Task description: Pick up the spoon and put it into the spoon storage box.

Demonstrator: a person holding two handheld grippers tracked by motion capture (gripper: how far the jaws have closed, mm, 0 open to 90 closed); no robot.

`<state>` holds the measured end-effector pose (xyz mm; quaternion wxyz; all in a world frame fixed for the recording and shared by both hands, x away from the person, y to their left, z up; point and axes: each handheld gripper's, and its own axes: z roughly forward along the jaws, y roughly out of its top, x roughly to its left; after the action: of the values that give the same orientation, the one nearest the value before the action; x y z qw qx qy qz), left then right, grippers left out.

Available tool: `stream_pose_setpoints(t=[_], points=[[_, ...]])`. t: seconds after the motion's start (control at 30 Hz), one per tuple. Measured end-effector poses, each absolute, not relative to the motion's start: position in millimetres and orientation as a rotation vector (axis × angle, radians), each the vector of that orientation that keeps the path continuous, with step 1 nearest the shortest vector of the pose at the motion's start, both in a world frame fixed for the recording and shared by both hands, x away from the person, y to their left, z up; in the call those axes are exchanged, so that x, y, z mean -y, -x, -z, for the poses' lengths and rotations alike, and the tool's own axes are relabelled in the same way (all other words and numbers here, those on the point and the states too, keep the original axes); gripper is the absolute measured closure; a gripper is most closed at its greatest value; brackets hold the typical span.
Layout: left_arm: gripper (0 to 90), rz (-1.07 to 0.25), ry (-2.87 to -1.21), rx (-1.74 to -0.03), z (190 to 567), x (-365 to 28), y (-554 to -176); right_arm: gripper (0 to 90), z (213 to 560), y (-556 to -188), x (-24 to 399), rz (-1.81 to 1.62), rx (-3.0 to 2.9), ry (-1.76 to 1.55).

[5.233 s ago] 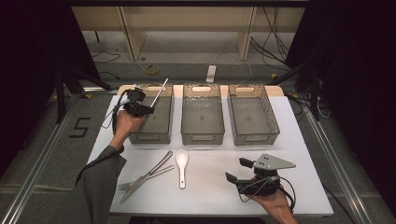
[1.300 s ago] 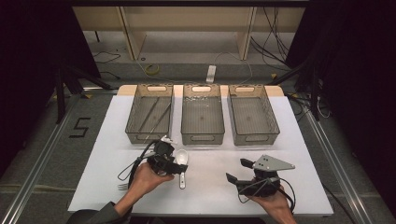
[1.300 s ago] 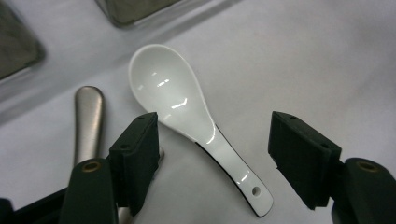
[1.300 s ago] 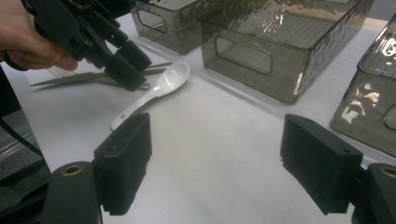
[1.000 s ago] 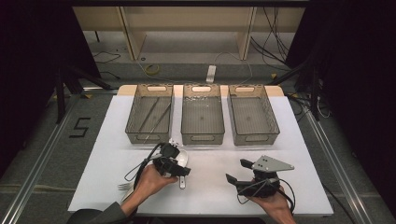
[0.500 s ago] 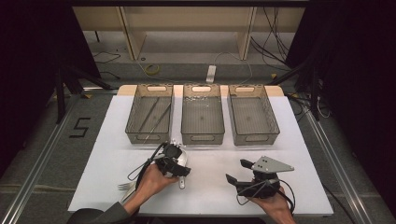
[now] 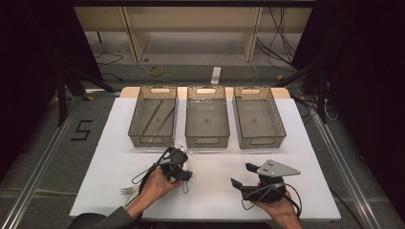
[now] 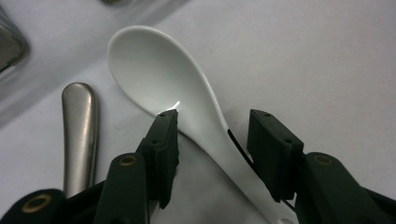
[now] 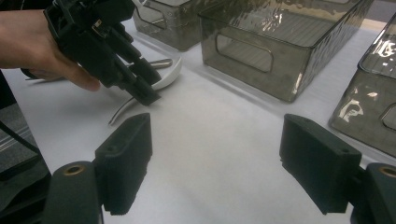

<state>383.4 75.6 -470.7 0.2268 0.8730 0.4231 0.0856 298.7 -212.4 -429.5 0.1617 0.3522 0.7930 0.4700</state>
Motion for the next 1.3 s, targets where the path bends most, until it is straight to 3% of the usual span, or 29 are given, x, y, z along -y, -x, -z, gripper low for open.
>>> stream_pose_setpoints(t=[0.37,0.53,0.77,0.87,1.03,1.3], points=[[56.7,-0.242,-2.434,-1.143,469.6,-75.3,-384.8,26.4,429.7,-298.7,212.0,-1.334,-2.266,-1.003],[64.6,-0.257,-2.439,-1.13,469.0,-77.4,-385.5,26.6,430.0,-298.9,211.3,-1.333,-2.266,-1.001],[69.0,-0.257,-2.42,-1.134,469.4,-79.5,-386.8,26.6,429.8,-298.7,211.5,-1.332,-2.266,-1.0],[75.5,-0.264,-2.41,-1.133,469.3,-81.3,-388.3,26.6,430.1,-299.0,211.7,-1.333,-2.267,-1.004],[81.8,-0.2,-2.377,-1.146,470.0,-86.3,-394.0,26.6,430.1,-299.1,211.2,-1.333,-2.27,-0.999],[82.4,-0.165,-2.372,-1.087,467.5,-82.5,-391.9,26.6,429.6,-298.6,212.8,-1.328,-2.271,-0.999]])
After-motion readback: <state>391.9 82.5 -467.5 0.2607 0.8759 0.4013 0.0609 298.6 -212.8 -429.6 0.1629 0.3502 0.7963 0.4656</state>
